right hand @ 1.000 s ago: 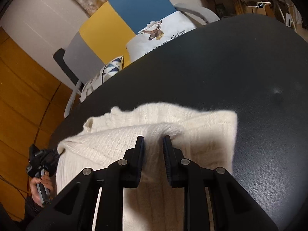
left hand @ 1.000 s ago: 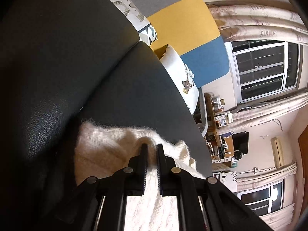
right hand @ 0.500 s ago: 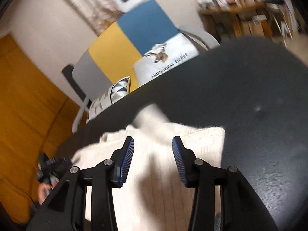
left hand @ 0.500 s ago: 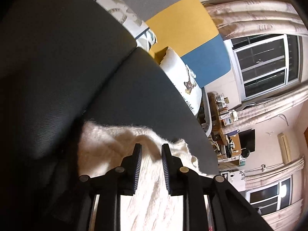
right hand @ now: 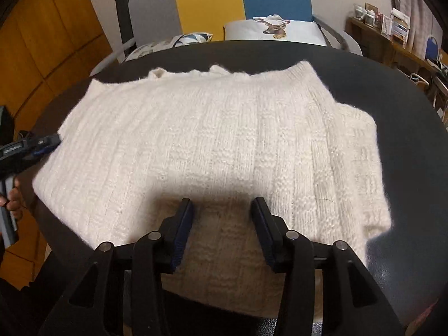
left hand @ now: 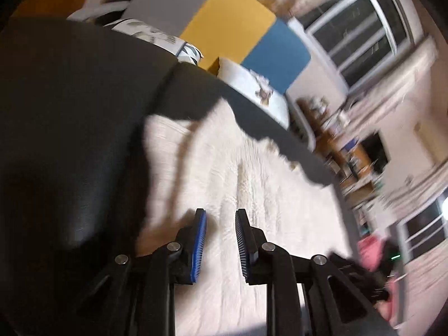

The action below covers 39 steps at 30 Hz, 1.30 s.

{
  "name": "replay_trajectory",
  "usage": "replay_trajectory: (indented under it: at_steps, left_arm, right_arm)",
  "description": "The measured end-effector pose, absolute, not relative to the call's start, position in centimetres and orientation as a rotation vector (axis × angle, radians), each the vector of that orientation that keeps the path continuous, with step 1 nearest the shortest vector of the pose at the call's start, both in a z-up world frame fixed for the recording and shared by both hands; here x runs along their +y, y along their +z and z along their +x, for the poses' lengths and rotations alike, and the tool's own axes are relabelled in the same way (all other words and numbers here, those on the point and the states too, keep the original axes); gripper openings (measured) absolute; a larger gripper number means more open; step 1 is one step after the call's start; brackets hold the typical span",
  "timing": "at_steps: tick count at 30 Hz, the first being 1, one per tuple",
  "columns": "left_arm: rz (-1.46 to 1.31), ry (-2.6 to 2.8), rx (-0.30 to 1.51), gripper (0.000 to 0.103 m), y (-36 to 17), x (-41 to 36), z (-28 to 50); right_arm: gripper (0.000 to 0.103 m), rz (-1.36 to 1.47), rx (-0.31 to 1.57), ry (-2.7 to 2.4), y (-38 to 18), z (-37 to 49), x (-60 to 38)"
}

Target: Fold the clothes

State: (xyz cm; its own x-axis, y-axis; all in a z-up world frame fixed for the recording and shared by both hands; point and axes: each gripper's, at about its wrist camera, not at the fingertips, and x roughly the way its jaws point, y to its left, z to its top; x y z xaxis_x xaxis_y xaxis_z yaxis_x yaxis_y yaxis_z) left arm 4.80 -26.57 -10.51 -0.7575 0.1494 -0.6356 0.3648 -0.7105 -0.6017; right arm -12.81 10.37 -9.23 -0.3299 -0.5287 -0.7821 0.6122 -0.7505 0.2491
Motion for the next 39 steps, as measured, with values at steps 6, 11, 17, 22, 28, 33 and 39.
replay_trajectory:
  at_steps: [6,11,17,22,28,33,39]
  left_arm:
    - [0.993,-2.633,1.233,0.025,-10.1,-30.9,11.8]
    - [1.133,-2.785,1.175,0.025,-11.5,-27.6,11.2]
    - [1.169,-2.904,1.149,0.026,-12.1,-26.8,9.5]
    - [1.138,-2.906,1.244,0.027,-12.8,-28.8,9.7]
    - [1.185,-2.988,1.333,0.028,-14.0,-28.9,9.1]
    - [1.248,-3.062,1.357,0.028,-14.5,-27.8,8.1]
    - [1.279,-3.103,1.44,0.028,-15.2,-28.0,7.8]
  right_arm:
    - [0.072,1.161,0.16,-2.129,-10.6,-11.9,9.5]
    - [0.096,1.148,0.292,-2.157,-11.2,-10.8,7.4]
    - [0.098,1.199,0.269,-2.119,-10.0,-10.6,6.6]
    - [0.098,1.12,0.171,-1.994,-7.5,-9.1,5.5]
    - [0.098,1.118,0.104,-1.784,-6.0,-8.0,0.6]
    - [0.098,1.139,0.164,-1.729,-6.1,-7.5,-4.4]
    - [0.098,1.191,0.203,-1.744,-7.1,-8.1,-7.7]
